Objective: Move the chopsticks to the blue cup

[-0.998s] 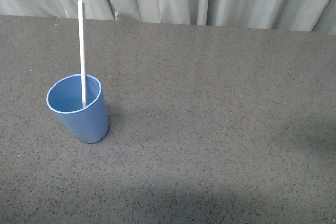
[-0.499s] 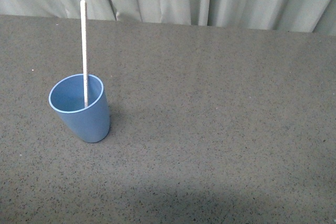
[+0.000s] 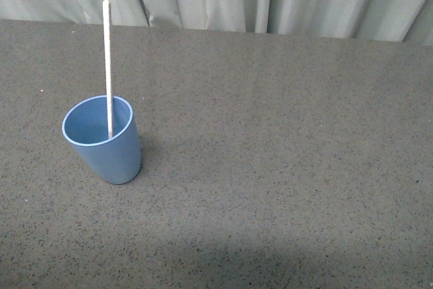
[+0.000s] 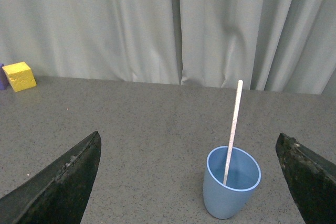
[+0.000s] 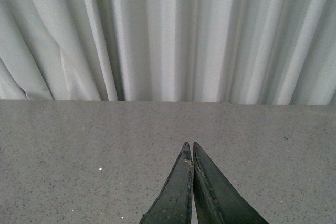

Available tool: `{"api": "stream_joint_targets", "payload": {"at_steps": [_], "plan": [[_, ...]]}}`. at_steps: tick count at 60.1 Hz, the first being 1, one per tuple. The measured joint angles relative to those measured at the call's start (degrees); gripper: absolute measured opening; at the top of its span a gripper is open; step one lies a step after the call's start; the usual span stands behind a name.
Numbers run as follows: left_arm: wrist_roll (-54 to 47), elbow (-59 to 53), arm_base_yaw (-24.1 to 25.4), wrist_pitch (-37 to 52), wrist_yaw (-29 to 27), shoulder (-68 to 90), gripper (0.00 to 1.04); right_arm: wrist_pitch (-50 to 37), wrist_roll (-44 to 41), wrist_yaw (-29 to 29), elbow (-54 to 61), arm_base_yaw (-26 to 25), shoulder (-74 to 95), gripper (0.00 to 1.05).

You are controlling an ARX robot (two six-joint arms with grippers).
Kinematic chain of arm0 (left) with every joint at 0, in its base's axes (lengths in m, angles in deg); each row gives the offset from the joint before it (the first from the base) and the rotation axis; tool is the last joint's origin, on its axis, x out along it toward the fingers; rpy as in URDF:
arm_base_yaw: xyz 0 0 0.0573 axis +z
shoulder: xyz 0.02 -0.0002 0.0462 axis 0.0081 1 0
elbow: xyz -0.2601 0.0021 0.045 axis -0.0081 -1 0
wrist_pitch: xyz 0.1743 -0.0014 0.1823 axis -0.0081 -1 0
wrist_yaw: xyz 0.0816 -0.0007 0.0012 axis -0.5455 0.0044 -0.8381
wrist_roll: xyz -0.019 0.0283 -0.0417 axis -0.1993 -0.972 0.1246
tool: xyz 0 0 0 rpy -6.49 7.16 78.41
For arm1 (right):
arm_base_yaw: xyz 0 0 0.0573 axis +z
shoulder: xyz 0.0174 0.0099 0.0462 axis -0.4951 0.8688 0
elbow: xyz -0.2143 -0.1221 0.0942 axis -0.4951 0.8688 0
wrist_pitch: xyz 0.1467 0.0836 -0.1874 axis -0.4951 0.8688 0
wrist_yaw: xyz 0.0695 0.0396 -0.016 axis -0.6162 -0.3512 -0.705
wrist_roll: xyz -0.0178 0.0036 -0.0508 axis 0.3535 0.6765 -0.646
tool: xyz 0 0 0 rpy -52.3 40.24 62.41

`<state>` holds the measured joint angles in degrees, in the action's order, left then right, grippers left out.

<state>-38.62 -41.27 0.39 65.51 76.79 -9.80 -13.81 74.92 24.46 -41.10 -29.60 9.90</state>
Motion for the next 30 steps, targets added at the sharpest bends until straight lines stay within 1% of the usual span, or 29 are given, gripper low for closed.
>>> {"api": "stream_joint_targets", "payload": {"at_steps": [12, 30], "plan": [[0.00, 0.00, 0.00, 0.00, 0.00, 0.00, 0.98, 7.39, 0.00, -0.02, 0.02, 0.00, -7.87, 0.01], [0.00, 0.00, 0.00, 0.00, 0.00, 0.00, 0.98, 14.08, 0.00, -0.02, 0.02, 0.00, -14.69, 0.01]]}}
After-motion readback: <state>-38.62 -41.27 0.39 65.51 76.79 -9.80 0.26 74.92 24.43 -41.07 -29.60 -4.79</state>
